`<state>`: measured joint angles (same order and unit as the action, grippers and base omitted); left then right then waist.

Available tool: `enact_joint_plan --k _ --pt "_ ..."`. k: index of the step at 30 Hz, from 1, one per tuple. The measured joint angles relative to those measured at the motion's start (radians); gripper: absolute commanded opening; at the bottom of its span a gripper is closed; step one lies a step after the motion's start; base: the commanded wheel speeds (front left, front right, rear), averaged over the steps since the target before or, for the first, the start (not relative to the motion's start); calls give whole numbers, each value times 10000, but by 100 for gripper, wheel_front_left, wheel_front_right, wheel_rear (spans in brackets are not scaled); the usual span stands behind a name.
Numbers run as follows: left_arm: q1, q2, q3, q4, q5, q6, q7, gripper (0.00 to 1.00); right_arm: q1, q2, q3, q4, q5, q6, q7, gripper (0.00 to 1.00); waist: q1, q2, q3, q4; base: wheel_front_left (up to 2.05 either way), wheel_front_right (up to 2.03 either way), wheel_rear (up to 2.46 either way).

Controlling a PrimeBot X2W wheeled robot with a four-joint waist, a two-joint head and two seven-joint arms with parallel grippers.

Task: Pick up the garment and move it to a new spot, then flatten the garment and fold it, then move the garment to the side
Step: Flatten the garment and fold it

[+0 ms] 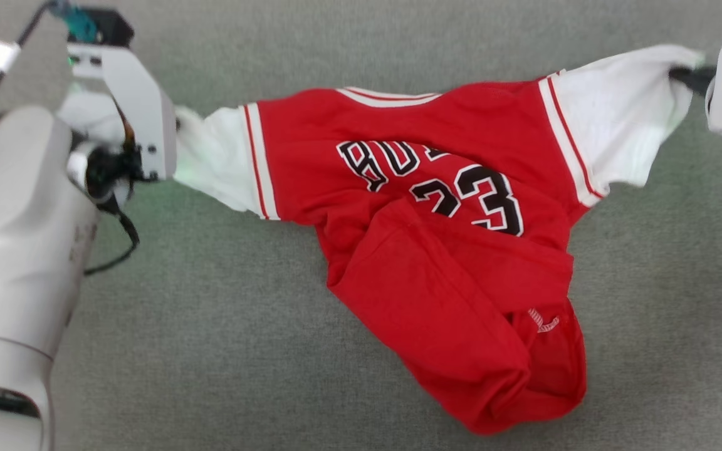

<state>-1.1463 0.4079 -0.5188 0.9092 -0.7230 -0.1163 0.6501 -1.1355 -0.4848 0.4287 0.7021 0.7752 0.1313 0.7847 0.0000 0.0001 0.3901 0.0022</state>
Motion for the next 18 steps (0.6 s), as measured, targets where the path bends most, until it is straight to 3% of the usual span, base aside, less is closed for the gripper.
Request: enact_joint_plan --k 10,18 --pt "-1278 98 -150 -104 299 -67 -543 0 -1011 23 909 -221 -493 0 -1964 0 0 -1 -1307 -24 0 0 0" --pt "-2722 -90 -178 10 731 71 -1820 0 -2439 334 2054 236 -1363 0 -4498 0 -1 -1 -2358 -41 0 0 0"
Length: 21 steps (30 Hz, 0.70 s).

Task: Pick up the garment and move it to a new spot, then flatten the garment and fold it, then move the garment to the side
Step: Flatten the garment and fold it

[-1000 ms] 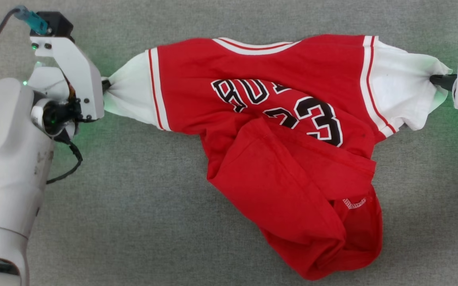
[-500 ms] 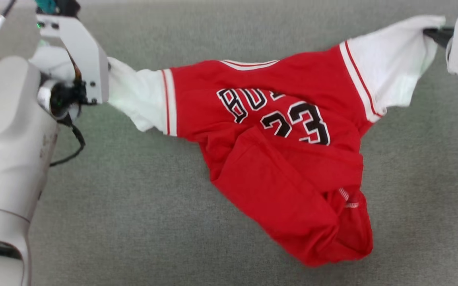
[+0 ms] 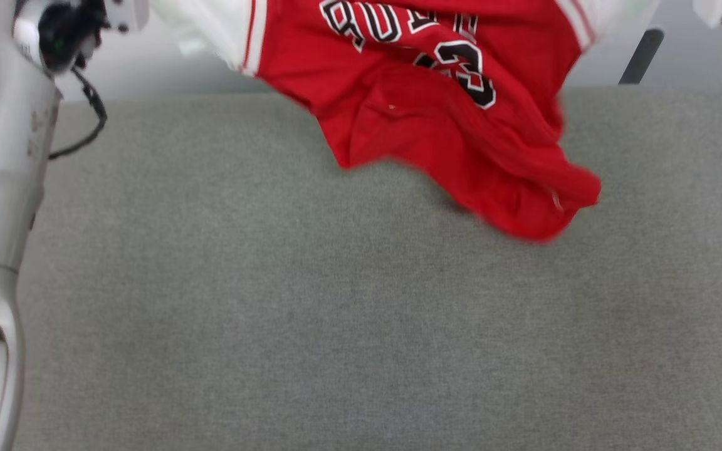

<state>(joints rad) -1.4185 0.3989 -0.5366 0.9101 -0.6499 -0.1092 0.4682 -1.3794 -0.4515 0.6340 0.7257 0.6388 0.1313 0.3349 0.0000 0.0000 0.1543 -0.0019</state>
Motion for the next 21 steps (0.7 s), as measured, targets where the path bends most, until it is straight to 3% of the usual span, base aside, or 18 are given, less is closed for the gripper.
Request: enact_joint_plan --k 10,21 --pt "-1136 -203 113 702 268 247 -1576 0 -1475 794 654 1682 -838 0 -2686 0 0 1 -817 -39 0 0 0" --pt "-1994 -360 92 1436 337 196 -2485 0 -2283 1162 1210 3012 -602 0 -3580 0 0 0 -1183 64 0 0 0"
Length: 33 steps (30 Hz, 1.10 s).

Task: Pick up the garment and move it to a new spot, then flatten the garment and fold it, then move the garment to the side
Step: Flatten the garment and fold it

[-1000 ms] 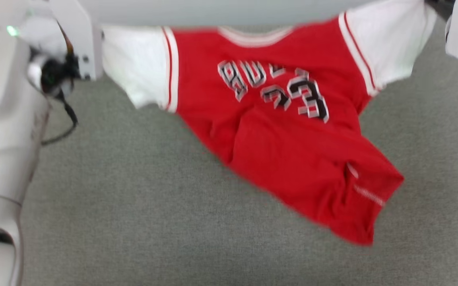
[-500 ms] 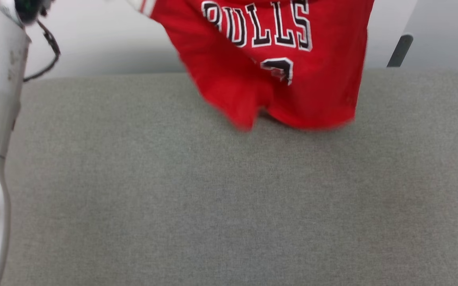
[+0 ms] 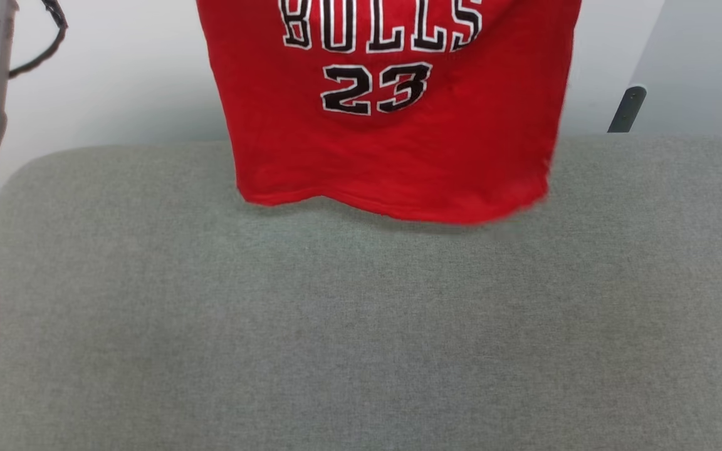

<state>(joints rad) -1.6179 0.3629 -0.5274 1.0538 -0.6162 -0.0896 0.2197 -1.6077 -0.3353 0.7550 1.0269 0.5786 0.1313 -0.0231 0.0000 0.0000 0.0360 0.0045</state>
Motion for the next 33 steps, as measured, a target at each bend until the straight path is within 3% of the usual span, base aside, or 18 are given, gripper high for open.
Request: enact_joint_plan --k 10,14,18,22,27,33 --pt "-822 -35 -157 228 23 -169 -221 0 -925 -115 393 362 420 0 -36 0 0 0 665 5 0 0 0" --pt "-1406 -79 -198 207 165 17 -700 0 -1547 -234 520 702 150 0 -493 0 1 0 1277 -15 0 0 0" --pt "-2194 -230 113 79 201 560 -1973 0 -2605 -332 368 1386 -903 0 -1954 0 1 0 2035 -41 0 0 0" --pt "-3074 -477 382 36 155 876 -3062 0 -3693 -460 -102 1687 -2320 0 -2366 0 0 0 2886 -48 0 0 0" --pt "-4359 -750 798 -299 -13 800 -4452 0 -4576 -1235 -1808 -786 -5133 0 -2410 0 1 0 4123 -9 0 0 0" --pt "-4497 -1193 1691 -865 -389 633 -4796 0 -3073 -1158 -4270 -2886 -7566 0 -2408 0 1 0 5743 165 0 0 0"
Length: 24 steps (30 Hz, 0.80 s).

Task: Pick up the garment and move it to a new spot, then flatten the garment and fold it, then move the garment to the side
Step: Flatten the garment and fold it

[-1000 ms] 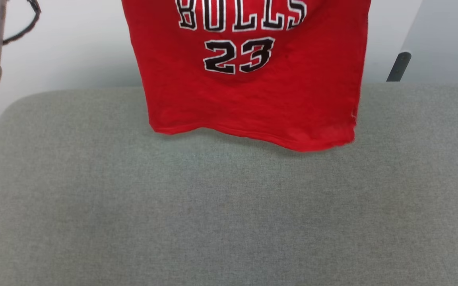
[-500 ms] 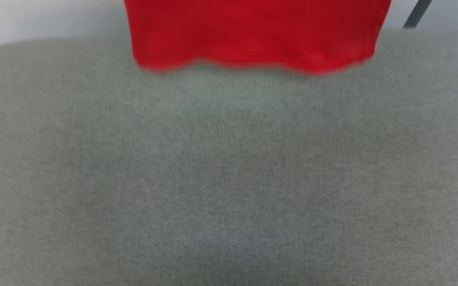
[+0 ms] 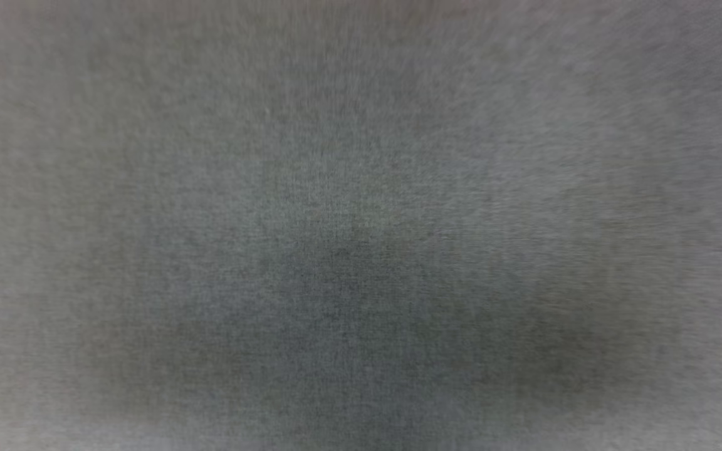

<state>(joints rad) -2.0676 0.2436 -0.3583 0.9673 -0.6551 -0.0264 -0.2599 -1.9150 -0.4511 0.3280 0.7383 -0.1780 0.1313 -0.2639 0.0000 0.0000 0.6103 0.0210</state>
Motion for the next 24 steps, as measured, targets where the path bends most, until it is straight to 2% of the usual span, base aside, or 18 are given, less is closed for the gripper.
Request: enact_joint_plan --k 6,13,18,24 --pt "996 -12 1210 -1394 704 2 -15 0 1225 385 -1120 -520 -1122 0 2 0 0 0 1473 243 0 0 0" --pt "2026 -297 2015 -1344 1360 -265 -15 0 1848 679 -1354 -324 -1578 0 2 0 0 0 2531 612 0 0 0" --pt "2709 -395 2151 -955 1778 -554 -15 0 2170 625 -757 -334 -1145 0 2 0 0 0 2634 976 0 0 0" --pt "3726 -577 1795 123 1751 -922 33 0 3136 2 0 -468 117 0 2 0 0 0 2062 1213 0 0 0"
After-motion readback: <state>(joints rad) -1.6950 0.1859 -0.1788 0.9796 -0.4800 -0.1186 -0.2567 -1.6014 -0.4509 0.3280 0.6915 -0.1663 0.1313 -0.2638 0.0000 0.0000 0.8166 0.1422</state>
